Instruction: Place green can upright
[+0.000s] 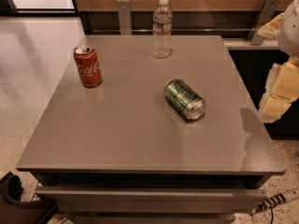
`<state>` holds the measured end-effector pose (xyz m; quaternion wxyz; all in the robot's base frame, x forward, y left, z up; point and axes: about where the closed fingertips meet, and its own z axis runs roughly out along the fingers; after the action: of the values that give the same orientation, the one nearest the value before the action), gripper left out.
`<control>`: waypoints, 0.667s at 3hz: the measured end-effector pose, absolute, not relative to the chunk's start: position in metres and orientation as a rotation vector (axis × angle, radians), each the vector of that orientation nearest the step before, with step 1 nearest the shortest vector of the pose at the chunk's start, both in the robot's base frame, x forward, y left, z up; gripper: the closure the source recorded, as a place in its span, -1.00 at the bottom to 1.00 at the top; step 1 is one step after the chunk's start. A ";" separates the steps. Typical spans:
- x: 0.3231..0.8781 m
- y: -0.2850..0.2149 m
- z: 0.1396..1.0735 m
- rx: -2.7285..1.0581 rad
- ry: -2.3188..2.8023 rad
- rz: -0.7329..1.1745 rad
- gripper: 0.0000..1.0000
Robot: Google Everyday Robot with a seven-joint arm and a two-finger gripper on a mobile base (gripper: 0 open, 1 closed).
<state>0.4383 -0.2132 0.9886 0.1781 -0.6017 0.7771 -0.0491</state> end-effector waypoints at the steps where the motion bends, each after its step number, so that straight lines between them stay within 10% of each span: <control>1: 0.438 -0.213 0.989 -1.702 2.198 -0.139 -1.00; 2: 0.448 -0.210 0.990 -1.688 2.207 -0.115 -1.00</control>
Offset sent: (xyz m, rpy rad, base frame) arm 0.0317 0.0084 -0.0015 0.0541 0.0511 -0.0261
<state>0.4479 -0.2102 0.9898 0.1793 -0.5972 0.7807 -0.0407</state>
